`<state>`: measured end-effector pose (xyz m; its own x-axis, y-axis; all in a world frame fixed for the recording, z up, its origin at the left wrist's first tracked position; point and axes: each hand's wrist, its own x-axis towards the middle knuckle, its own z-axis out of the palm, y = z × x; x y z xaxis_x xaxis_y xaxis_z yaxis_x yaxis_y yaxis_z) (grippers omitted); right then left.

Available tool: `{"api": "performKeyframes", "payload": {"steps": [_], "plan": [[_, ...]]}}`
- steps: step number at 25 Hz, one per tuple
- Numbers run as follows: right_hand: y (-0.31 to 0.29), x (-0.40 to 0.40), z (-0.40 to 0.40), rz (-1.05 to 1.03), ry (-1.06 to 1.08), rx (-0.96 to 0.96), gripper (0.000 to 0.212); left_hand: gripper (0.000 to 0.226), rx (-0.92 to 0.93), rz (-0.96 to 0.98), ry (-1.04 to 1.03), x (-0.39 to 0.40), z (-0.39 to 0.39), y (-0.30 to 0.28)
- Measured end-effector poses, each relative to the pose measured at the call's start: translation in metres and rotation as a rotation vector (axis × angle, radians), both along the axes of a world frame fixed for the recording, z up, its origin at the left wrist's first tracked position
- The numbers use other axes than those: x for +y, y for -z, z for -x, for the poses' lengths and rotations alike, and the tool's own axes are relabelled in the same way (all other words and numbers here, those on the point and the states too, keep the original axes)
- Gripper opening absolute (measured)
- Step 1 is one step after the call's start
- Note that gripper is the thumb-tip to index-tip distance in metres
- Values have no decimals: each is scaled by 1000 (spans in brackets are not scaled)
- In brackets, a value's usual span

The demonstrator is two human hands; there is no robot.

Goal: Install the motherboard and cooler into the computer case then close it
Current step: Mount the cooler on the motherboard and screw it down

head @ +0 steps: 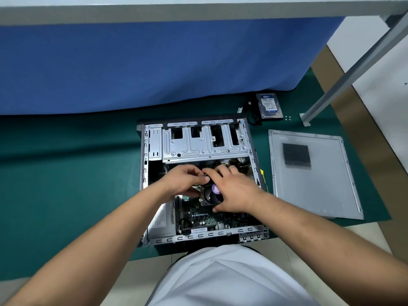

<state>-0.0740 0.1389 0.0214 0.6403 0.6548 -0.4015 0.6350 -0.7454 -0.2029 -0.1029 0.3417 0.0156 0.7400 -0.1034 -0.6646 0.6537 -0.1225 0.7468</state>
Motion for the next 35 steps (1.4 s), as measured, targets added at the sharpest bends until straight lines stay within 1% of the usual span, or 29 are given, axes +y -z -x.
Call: {"api": "performKeyframes", "payload": {"steps": [3, 4, 6, 7, 9, 12, 14, 18, 22, 29, 35], "plan": [[7, 9, 9, 48, 32, -1, 105, 29, -23, -85, 57, 4, 5, -4], [9, 10, 11, 47, 54, 15, 105, 32, -43, -155, 96, 12, 6, -6], [14, 9, 11, 38, 93, 55, 107, 30, -127, -407, 268, 34, 2, -8], [17, 9, 11, 34, 106, 82, 107, 24, -180, -528, 360, 45, -1, -10], [23, 12, 13, 36, 107, 132, 109, 18, -294, -661, 459, 62, -6, -12], [34, 26, 13, 49, 90, 153, 108, 9, -559, -864, 470, 69, -2, 2], [43, 36, 12, 72, 84, 158, 108, 13, -697, -995, 431, 68, 11, 21], [60, 40, 14, 131, 109, 144, 111, 23, -777, -1046, 328, 68, 28, 45], [70, 40, 16, 152, 129, 141, 113, 18, -784, -1023, 291, 70, 25, 52], [74, 40, 16, 155, 117, 150, 110, 15, -805, -1025, 257, 70, 25, 58], [78, 47, 14, 228, 43, 118, 105, 16, -816, -1037, 264, 70, 26, 58]]}}
